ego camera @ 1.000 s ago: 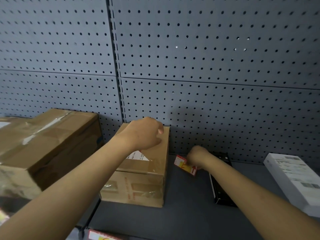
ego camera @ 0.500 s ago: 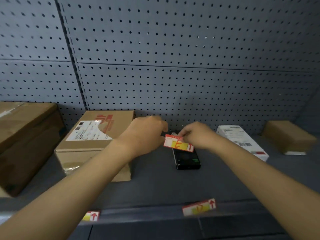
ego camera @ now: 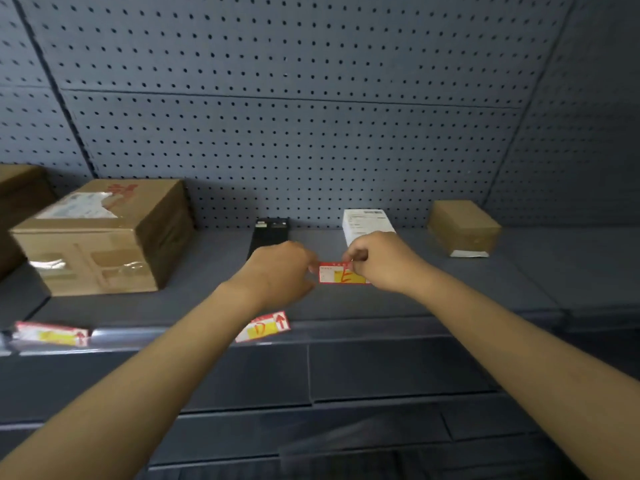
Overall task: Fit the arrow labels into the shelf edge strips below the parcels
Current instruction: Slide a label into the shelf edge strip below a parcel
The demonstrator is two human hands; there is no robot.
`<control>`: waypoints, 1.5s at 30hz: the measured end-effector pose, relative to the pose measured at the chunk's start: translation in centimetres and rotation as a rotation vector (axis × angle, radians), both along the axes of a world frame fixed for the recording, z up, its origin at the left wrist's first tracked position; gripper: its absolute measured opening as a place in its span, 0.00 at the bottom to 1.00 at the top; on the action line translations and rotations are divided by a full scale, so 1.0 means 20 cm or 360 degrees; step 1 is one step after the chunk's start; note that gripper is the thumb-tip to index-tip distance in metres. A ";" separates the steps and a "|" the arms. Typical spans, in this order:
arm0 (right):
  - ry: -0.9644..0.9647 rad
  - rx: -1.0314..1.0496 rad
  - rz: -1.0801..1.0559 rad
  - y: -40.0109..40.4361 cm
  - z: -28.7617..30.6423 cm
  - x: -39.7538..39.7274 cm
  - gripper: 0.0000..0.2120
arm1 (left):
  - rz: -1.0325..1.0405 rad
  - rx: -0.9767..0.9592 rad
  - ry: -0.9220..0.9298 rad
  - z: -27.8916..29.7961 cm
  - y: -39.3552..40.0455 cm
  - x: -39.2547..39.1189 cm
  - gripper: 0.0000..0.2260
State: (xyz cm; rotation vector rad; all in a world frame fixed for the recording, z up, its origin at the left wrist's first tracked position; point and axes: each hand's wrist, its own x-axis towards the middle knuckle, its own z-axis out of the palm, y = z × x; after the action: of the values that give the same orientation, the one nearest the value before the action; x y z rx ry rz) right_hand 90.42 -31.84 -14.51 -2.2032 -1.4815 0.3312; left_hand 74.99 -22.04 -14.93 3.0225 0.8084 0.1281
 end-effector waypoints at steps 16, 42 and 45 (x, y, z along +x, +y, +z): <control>-0.0107 -0.0178 -0.0032 -0.41 -0.13 0.31 0.09 | -0.0109 -0.0214 0.0195 -0.23 -0.33 0.28 0.13; -0.0210 -0.0209 0.0242 -0.40 -0.24 0.43 0.10 | 0.0101 -0.0150 0.0249 -0.42 -0.46 0.34 0.17; -0.0231 -0.0207 0.0225 -0.39 -0.24 0.43 0.10 | 0.0032 0.0008 0.0147 -0.38 -0.45 0.35 0.19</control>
State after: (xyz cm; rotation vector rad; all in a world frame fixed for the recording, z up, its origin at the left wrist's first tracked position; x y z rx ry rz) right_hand 99.08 -39.73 -19.37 -2.2696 -1.7446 0.3274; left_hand 81.99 -30.95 -22.48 3.0453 0.8465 -0.0090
